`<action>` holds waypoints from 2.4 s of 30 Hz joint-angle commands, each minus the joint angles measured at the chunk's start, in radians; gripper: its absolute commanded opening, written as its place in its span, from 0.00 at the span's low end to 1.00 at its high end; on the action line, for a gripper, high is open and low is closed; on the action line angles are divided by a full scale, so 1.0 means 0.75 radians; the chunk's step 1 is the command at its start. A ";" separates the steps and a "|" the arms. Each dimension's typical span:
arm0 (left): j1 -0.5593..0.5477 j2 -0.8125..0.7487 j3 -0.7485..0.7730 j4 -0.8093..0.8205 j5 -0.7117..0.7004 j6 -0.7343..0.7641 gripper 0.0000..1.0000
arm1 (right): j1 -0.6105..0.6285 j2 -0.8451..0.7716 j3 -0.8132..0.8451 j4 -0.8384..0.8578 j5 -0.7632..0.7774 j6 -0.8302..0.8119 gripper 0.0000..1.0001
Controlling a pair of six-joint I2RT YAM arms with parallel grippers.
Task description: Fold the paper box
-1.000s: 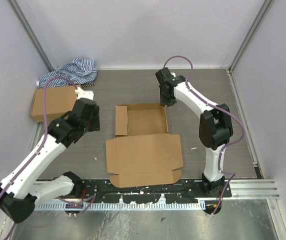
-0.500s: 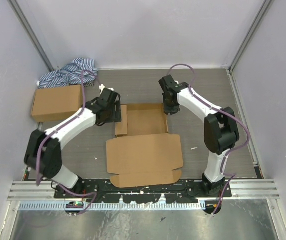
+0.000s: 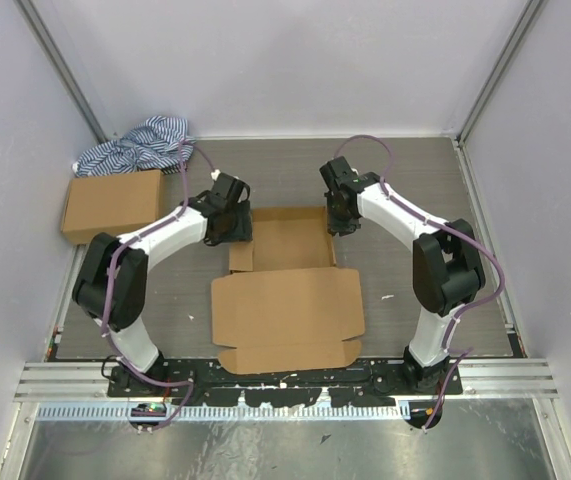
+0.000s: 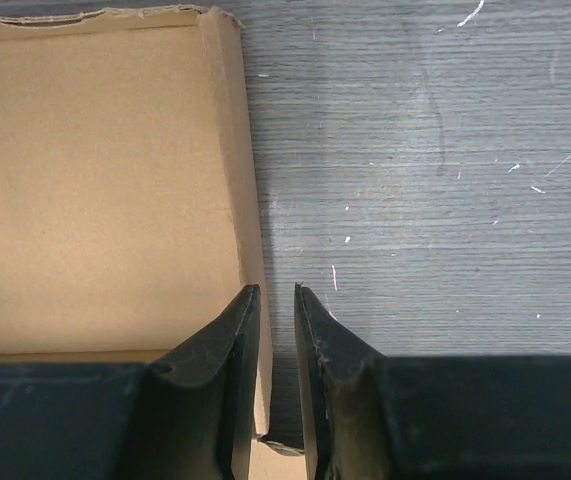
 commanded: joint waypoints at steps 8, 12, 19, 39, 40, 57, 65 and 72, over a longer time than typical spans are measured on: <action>0.000 0.136 0.116 -0.105 -0.070 0.015 0.59 | -0.004 -0.069 -0.032 0.057 -0.010 0.010 0.25; -0.014 0.183 0.169 -0.199 -0.209 0.057 0.56 | -0.004 -0.063 -0.031 0.060 -0.015 0.012 0.25; -0.044 0.235 0.192 -0.222 -0.294 0.083 0.56 | -0.004 -0.042 -0.033 0.065 -0.015 0.013 0.25; -0.116 0.314 0.319 -0.407 -0.551 0.125 0.00 | 0.001 -0.029 -0.036 0.061 -0.016 0.032 0.24; -0.117 0.312 0.319 -0.406 -0.541 0.127 0.00 | 0.003 -0.031 -0.038 0.062 -0.016 0.033 0.24; -0.112 0.161 0.366 -0.454 -0.442 0.093 0.46 | 0.002 -0.111 0.032 0.045 0.012 -0.004 0.24; -0.112 -0.173 0.296 -0.459 -0.430 0.135 0.48 | 0.008 -0.090 0.161 0.168 -0.074 -0.159 0.32; -0.112 -0.633 0.015 -0.365 -0.426 0.233 0.48 | 0.180 -0.027 0.179 0.506 -0.109 -0.644 0.37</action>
